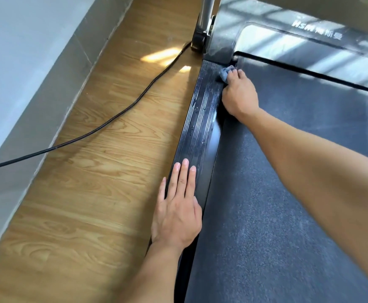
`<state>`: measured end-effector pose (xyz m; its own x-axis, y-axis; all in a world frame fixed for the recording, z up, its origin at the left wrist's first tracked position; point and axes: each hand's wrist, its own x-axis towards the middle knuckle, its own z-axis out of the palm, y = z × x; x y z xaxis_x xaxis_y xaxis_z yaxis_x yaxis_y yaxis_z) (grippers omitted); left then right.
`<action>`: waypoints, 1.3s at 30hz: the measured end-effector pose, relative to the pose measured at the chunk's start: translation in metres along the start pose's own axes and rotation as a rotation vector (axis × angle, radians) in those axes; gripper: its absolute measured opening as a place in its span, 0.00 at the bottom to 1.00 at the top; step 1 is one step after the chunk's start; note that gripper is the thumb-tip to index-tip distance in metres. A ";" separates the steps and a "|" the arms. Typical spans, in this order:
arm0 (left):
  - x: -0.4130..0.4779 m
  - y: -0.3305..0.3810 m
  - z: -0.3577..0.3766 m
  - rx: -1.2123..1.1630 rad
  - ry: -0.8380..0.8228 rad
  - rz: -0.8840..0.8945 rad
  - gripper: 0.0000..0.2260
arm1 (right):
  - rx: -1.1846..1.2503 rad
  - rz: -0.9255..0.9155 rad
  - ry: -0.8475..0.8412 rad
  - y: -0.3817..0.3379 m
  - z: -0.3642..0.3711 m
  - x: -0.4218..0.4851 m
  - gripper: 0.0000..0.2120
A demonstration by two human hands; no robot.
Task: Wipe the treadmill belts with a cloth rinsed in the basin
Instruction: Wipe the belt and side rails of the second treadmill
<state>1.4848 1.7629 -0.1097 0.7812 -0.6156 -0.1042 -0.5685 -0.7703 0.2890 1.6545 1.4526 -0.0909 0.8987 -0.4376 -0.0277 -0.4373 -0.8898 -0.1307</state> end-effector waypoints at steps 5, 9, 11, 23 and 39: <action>0.000 0.001 -0.003 0.008 -0.010 -0.007 0.35 | 0.053 -0.170 -0.138 -0.011 -0.008 -0.106 0.34; 0.000 0.001 -0.004 0.005 0.000 -0.010 0.34 | -0.041 -0.292 -0.306 -0.024 -0.006 -0.212 0.37; 0.000 0.001 -0.004 0.007 0.005 -0.007 0.34 | -0.145 -0.298 -0.331 -0.020 -0.009 -0.202 0.38; 0.000 -0.001 0.004 0.031 0.041 0.007 0.33 | -0.124 0.001 -0.325 0.003 -0.029 0.028 0.35; 0.000 -0.002 0.006 0.042 0.104 0.016 0.32 | 0.003 -0.242 -0.207 -0.046 0.023 -0.284 0.37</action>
<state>1.4843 1.7635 -0.1163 0.7932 -0.6090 0.0006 -0.5898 -0.7679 0.2497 1.4199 1.6207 -0.0998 0.9644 -0.1769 -0.1966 -0.2098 -0.9644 -0.1612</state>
